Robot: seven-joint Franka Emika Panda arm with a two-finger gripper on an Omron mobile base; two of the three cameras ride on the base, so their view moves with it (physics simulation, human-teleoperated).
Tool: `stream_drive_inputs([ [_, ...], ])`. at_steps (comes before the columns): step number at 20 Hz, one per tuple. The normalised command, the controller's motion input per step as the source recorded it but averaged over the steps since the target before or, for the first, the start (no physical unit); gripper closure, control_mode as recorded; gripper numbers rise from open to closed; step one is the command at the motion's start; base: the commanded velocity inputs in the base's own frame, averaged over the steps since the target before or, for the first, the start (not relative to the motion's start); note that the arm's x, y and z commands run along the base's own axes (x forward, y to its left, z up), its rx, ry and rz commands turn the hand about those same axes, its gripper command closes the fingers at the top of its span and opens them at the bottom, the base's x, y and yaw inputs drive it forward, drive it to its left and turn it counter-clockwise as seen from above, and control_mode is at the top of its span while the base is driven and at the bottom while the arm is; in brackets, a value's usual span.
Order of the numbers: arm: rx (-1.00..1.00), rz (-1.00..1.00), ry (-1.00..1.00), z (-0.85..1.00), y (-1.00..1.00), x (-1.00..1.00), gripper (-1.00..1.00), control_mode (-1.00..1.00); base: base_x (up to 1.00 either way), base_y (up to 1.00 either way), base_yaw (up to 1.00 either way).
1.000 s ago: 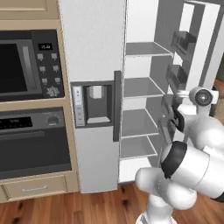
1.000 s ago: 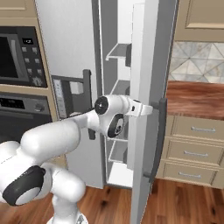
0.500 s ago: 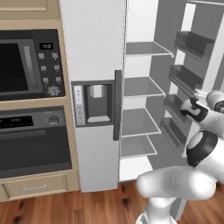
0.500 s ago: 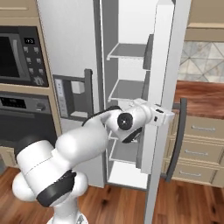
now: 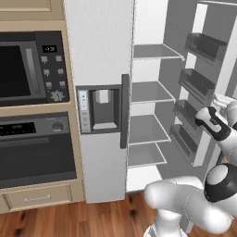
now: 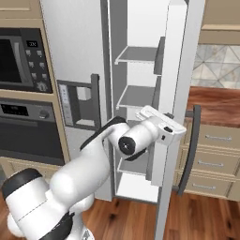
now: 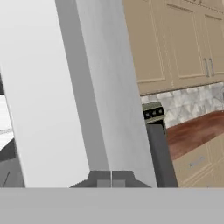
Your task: Place one of the steaks on the plate and the other in the bowl. Then place the bowl in the fridge.
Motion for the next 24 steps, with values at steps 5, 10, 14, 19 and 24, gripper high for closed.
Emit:
stream_drive_inputs([
  [5, 0.01, 0.06, 0.06, 1.00, 0.07, -0.15, 1.00, -1.00, 0.00, 0.00, 0.00],
  [10, 0.00, 0.07, 0.33, 0.68, 0.17, -0.21, 1.00, -1.00, 0.00, 0.00, 0.00],
  [14, 0.01, 0.11, 0.12, -0.09, 0.81, -0.63, 1.00, -1.00, 0.00, 0.00, 0.00],
  [19, -0.02, 0.18, 0.43, 0.04, 1.00, -0.35, 1.00, -1.00, 0.00, 0.00, 0.00],
  [24, 0.00, 0.15, 0.26, -0.03, 0.93, -0.29, 1.00, -1.00, 0.00, 0.00, 0.00],
])
